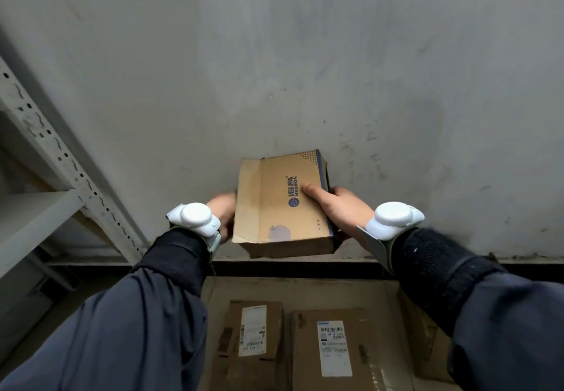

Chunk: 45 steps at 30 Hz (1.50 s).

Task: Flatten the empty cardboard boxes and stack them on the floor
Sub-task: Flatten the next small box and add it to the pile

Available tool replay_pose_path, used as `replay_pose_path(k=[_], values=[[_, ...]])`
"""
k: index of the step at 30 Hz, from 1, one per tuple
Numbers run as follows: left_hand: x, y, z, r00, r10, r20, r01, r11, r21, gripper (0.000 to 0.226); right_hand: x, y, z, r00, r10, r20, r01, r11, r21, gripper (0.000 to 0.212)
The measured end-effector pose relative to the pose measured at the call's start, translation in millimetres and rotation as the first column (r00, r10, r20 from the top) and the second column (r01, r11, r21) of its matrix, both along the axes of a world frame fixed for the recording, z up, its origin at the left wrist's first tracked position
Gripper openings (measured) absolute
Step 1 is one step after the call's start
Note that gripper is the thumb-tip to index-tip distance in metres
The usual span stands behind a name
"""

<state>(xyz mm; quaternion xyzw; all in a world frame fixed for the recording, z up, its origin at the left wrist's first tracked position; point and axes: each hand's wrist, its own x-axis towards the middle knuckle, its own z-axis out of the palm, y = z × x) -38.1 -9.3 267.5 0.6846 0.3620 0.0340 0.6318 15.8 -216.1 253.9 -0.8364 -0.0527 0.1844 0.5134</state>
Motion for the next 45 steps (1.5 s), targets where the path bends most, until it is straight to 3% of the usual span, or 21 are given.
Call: replay_pose_path(k=[2,3,6,9,13,15,18,20,24,28,33,35,38,41,45], values=[[14,9,-2,0.975,0.180,0.130,-0.190,0.979,0.071,0.035,0,-3,-1,0.986,-0.043,0.164,0.076,0.977,-0.198,0.090],[21,13,-1,0.968,0.195,0.157,-0.220,0.960,0.170,0.041,1,-4,-4,0.969,-0.050,0.241,0.115,0.958,-0.262,0.085],[21,-20,6,0.992,-0.065,0.110,0.019,0.928,0.372,0.069,-4,-1,-5,0.941,-0.033,0.338,0.151,0.932,-0.329,0.086],[11,-66,15,0.968,-0.248,-0.050,0.249,0.902,0.354,0.121,-10,7,-5,0.914,0.043,0.404,0.115,0.927,-0.357,0.087],[17,-59,6,0.988,-0.154,0.003,0.147,0.950,0.275,0.132,-25,13,-3,0.875,0.129,0.466,0.046,0.938,-0.345,0.078],[15,-56,4,0.987,-0.150,0.057,0.134,0.966,0.222,0.127,-28,13,-3,0.863,0.159,0.479,0.020,0.938,-0.347,0.080],[13,-57,3,0.971,-0.187,0.146,0.155,0.966,0.209,0.096,-27,11,-3,0.860,0.167,0.482,-0.004,0.947,-0.320,0.081],[11,-59,4,0.971,-0.191,0.144,0.159,0.966,0.205,0.073,-25,10,-2,0.862,0.150,0.484,-0.012,0.961,-0.277,0.073],[12,-62,1,0.972,-0.212,0.101,0.197,0.971,0.136,0.066,-23,10,-6,0.858,0.206,0.470,-0.034,0.937,-0.348,0.044],[13,-57,2,0.971,-0.239,-0.009,0.228,0.911,0.344,0.064,-21,9,-9,0.860,0.252,0.443,-0.076,0.923,-0.377,0.029],[14,-51,0,0.972,-0.213,-0.100,0.234,0.844,0.483,0.053,-26,14,-12,0.847,0.286,0.448,-0.092,0.909,-0.406,0.036],[16,-49,-2,0.972,-0.223,-0.071,0.223,0.786,0.577,0.051,-25,12,-13,0.849,0.287,0.445,-0.085,0.904,-0.419,0.037],[15,-45,-8,0.948,-0.298,-0.110,0.278,0.607,0.744,0.050,-21,7,-13,0.855,0.273,0.441,-0.077,0.908,-0.412,0.036],[15,-39,-10,0.939,-0.310,-0.147,0.293,0.502,0.814,0.053,-23,4,-12,0.858,0.274,0.434,-0.084,0.909,-0.407,0.039],[13,-42,0,0.942,-0.311,-0.124,0.245,0.388,0.888,0.038,-25,4,-9,0.847,0.278,0.453,-0.102,0.922,-0.374,0.056]])
